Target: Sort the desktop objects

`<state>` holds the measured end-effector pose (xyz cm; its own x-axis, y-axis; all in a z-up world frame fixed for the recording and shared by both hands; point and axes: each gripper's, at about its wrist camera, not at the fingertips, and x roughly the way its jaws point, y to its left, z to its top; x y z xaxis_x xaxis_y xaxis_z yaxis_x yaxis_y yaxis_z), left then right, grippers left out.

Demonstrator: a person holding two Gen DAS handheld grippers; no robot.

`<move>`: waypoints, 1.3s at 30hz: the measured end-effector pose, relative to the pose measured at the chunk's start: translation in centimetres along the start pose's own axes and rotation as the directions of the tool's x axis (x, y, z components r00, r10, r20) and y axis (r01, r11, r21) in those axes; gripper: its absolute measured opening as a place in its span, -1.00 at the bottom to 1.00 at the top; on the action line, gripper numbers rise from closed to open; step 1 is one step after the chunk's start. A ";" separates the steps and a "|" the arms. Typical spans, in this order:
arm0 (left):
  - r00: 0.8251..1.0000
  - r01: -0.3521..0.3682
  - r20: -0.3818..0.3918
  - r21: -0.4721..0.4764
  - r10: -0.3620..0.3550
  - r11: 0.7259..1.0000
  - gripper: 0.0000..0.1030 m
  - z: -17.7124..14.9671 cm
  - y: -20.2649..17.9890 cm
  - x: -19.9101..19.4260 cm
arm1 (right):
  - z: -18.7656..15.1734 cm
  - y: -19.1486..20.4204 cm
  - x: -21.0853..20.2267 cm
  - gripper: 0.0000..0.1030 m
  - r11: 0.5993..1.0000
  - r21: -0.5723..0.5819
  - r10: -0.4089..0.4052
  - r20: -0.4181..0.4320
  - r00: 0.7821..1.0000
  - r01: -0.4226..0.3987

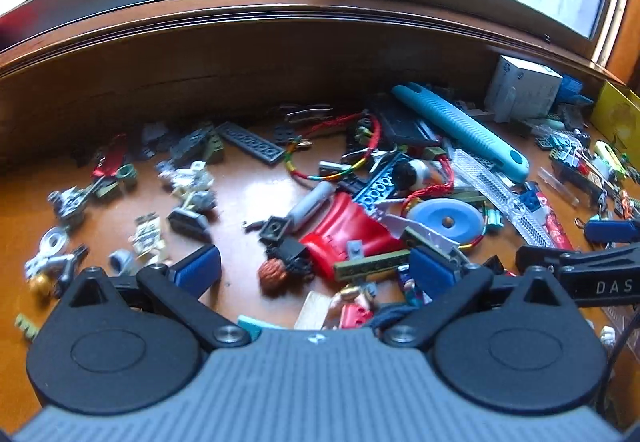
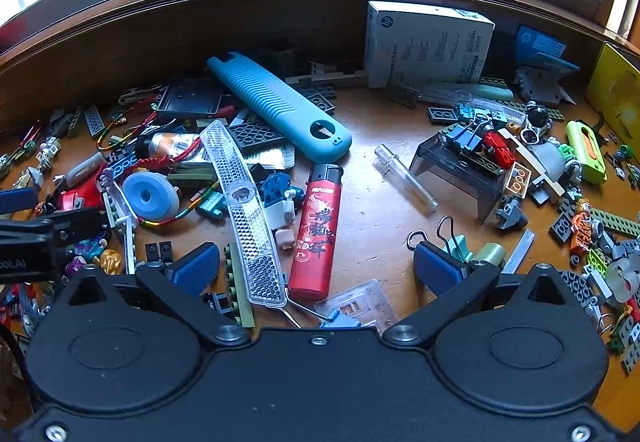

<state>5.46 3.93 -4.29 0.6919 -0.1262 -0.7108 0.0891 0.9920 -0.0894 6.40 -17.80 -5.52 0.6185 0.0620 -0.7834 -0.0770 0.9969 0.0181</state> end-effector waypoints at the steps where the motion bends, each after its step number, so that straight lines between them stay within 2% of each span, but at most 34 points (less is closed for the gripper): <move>1: 1.000 0.006 0.013 0.002 -0.006 1.000 1.00 -0.1 0.2 -0.4 | 0.0 0.0 0.0 1.00 1.000 0.004 -0.003 -0.005 1.000 0.003; 4: 0.997 -0.001 0.075 0.034 -0.001 0.999 0.98 -0.3 0.4 -1.7 | 0.0 -0.1 -0.6 0.99 0.999 0.043 0.002 0.012 1.000 -0.002; 6: 0.995 0.006 0.097 0.062 -0.012 0.998 0.88 -0.2 0.2 -2.4 | 0.1 0.1 -1.0 0.99 0.999 0.035 0.013 0.036 0.999 -0.014; 8: 0.995 0.041 0.093 0.062 -0.046 0.997 0.49 -0.1 0.1 -2.8 | 0.2 0.5 -1.5 0.93 1.000 0.015 0.014 0.055 0.998 -0.015; 10: 0.992 0.096 0.078 0.037 -0.099 0.995 0.22 0.0 0.1 -3.0 | 0.3 0.6 -2.0 0.76 1.000 0.017 0.025 0.071 0.997 -0.026; 11: 0.990 0.120 0.072 0.028 -0.122 0.992 0.04 0.1 0.0 -3.0 | 0.3 0.7 -2.2 0.59 0.999 0.022 0.033 0.075 0.997 -0.035; 12: 0.988 0.135 0.071 0.031 -0.137 0.990 0.00 0.1 -0.1 -3.1 | 0.3 0.7 -2.4 0.49 0.999 0.022 0.039 0.075 0.996 -0.041; 14: 0.985 0.157 0.065 0.049 -0.160 0.986 -0.11 0.2 -0.6 -3.0 | 0.3 0.9 -3.0 0.01 0.999 0.010 0.052 0.086 0.995 -0.053; 17: 0.980 0.194 0.037 0.052 -0.196 0.980 -0.11 0.1 -0.9 -2.8 | 0.3 1.3 -3.9 -0.40 0.997 0.002 0.080 0.117 0.990 -0.081; 19: 0.978 0.207 0.002 0.048 -0.207 0.977 -0.11 0.0 -1.0 -2.2 | 0.3 1.2 -4.2 -0.61 0.986 0.024 0.161 0.113 0.980 -0.165; 21: 0.979 0.205 -0.018 0.042 -0.204 0.978 -0.15 -0.2 -1.0 -1.7 | 0.3 1.2 -3.8 -0.66 0.968 0.041 0.245 0.077 0.966 -0.249; 23: 0.982 0.187 -0.015 0.038 -0.187 0.982 -0.16 -0.3 -0.9 -1.6 | 0.0 1.6 -3.3 -0.71 0.958 0.038 0.284 0.037 0.958 -0.285; 25: 0.988 0.157 -0.006 0.040 -0.157 0.987 -0.08 -0.2 -0.7 -1.4 | -0.3 1.8 -2.8 -0.72 0.964 0.037 0.262 0.004 0.965 -0.262; 27: 0.992 0.122 0.010 0.037 -0.123 0.992 -0.05 -0.2 -0.6 -1.2 | -0.5 1.6 -2.2 -0.73 0.978 0.043 0.207 -0.013 0.978 -0.206; 31: 0.996 0.085 0.031 0.049 -0.087 0.995 0.14 -0.1 -0.6 -0.9 | -0.6 0.7 -2.1 -0.75 0.991 0.050 0.123 0.000 0.992 -0.123; 34: 0.995 0.092 0.038 0.084 -0.095 0.992 0.32 -0.2 -1.0 -0.8 | -0.6 0.6 -2.1 -0.73 0.995 0.036 0.096 0.006 0.995 -0.096; 37: 0.996 0.060 0.054 0.131 -0.067 0.990 0.48 -0.4 -1.3 -0.6 | -0.6 0.7 -2.1 -0.73 0.996 0.027 0.080 0.010 0.997 -0.080; 39: 0.996 0.056 0.059 0.151 -0.065 0.987 0.50 -0.3 -1.2 -0.6 | -0.6 0.6 -2.1 -0.73 0.998 0.030 0.059 0.013 0.998 -0.060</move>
<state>4.68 2.79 -3.98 0.7255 -0.1904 -0.6614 0.2346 0.9718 -0.0225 4.57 -17.36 -4.19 0.6230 0.1215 -0.7727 -0.0903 0.9924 0.0832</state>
